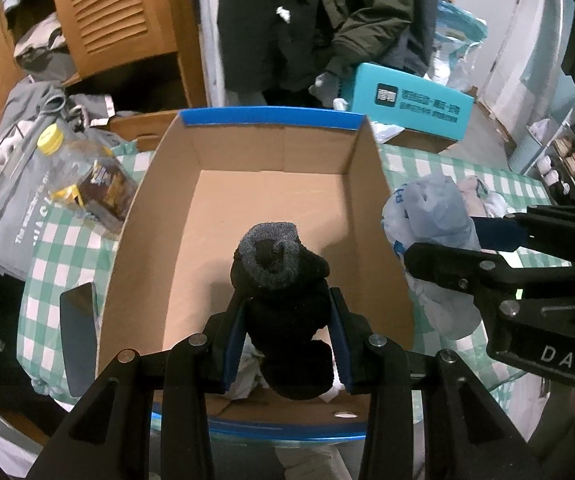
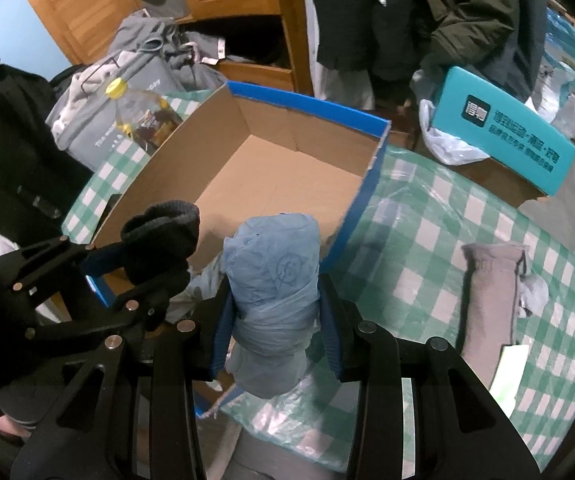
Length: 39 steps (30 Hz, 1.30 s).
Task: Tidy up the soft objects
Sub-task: 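Carry the black sock with the left tool while the right tool carries the light-blue sock to the box, then open both tools over the cardboard box to drop the two socks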
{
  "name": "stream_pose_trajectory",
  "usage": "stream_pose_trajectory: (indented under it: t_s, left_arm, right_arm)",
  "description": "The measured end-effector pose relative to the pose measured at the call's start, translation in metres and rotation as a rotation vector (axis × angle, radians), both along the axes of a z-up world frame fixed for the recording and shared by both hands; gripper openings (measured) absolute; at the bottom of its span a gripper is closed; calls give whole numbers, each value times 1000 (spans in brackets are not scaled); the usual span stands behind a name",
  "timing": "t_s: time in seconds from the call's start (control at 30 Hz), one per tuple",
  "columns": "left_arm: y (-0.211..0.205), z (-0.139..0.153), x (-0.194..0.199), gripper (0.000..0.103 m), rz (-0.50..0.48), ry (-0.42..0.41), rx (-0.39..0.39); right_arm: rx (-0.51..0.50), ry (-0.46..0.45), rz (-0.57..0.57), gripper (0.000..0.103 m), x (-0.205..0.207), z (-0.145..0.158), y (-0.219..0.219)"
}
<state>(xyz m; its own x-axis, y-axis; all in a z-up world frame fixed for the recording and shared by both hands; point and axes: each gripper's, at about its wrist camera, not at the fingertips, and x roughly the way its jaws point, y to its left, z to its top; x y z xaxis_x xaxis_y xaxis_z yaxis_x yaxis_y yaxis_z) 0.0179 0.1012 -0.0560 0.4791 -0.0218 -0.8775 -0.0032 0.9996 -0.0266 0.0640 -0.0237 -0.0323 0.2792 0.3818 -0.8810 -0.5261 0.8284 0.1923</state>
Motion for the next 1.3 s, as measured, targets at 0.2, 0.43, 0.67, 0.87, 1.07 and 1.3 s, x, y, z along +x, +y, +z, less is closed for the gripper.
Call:
stream_pose_trajectory:
  t_s: [0.2, 0.43, 0.67, 0.87, 1.07, 1.3]
  left_arm:
    - [14, -13, 1, 39, 24, 35, 0]
    - [21, -19, 1, 39, 34, 54, -2]
    - [29, -28, 4, 41, 58, 81, -11]
    - [34, -32, 4, 59, 77, 94, -14]
    - [36, -28, 4, 64, 84, 85, -13]
    - [30, -24, 4, 65, 68, 77, -20]
  right_arm:
    - [-21, 15, 25, 37, 0, -9, 19]
    - [-26, 49, 37, 38, 3, -22, 33]
    - [-41, 83, 39, 40, 8, -37, 42]
    - [-49, 92, 28, 59, 9, -40, 44]
    - [-50, 81, 6, 63, 11, -36, 36]
    - [-42, 60, -12, 64, 9, -27, 22]
